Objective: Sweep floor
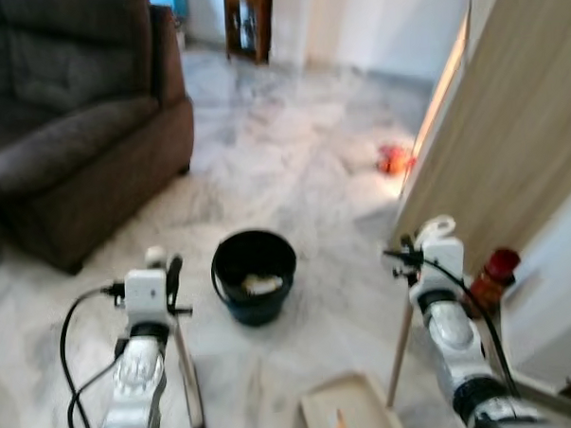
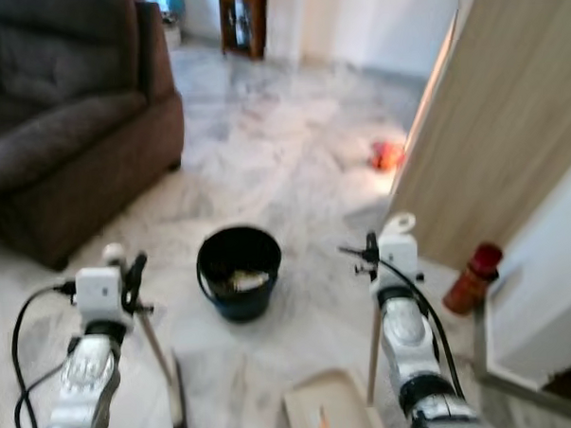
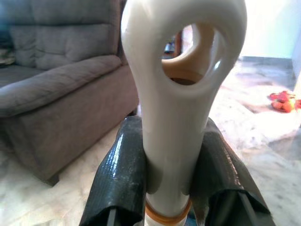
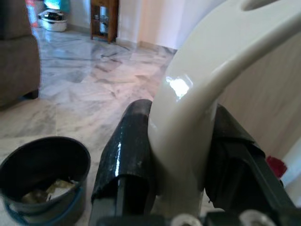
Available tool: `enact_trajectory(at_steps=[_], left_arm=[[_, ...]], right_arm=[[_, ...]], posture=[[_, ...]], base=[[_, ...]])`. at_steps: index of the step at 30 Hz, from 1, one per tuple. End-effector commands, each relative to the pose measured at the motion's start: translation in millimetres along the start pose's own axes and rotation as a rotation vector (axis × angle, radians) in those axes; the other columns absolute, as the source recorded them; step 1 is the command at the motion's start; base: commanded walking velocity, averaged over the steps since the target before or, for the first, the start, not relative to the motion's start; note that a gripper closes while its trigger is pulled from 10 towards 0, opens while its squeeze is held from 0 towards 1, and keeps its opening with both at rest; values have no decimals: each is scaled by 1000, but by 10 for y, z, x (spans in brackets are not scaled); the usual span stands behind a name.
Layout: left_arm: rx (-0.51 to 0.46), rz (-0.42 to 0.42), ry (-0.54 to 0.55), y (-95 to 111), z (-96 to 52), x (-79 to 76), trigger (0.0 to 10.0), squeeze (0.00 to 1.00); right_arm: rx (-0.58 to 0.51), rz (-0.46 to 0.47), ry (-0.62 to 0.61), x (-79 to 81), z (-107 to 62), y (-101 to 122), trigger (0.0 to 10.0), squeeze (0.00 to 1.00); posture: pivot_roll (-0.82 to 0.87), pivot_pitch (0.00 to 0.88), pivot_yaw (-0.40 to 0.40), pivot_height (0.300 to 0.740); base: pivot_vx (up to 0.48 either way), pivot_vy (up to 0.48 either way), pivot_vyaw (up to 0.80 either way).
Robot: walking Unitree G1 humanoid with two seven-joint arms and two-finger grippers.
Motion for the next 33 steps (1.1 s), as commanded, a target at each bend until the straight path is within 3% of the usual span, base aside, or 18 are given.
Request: enact_trajectory(at_steps=[1, 16, 33], left_arm=[[-26, 12, 1, 47, 14, -5, 10000, 0], [-29, 13, 8, 54, 25, 5, 10000, 0], [-36, 20, 5, 78, 68, 18, 10000, 0]], right_arm=[[-23, 5, -10, -28, 18, 51, 10000, 0], [-11, 16, -23, -45, 16, 33, 10000, 0], [7, 19, -35, -40, 20, 10, 10000, 0]], posture=[[63, 0, -77, 740], [61, 0, -76, 740], [4, 0, -74, 740]], base=[[0, 0, 0], [0, 0, 0], [0, 0, -800]])
Point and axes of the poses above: a point about 5 cm out from each wrist's last joint towards the gripper, its own z axis pointing out of the wrist towards the gripper, its own y axis along the axis of the wrist's last joint, x = y × z, the point moved 3 cm from there along z, pointing out of the wrist towards the gripper, and after that the axes turned 4 degrees about z, right-handed, at the moved point
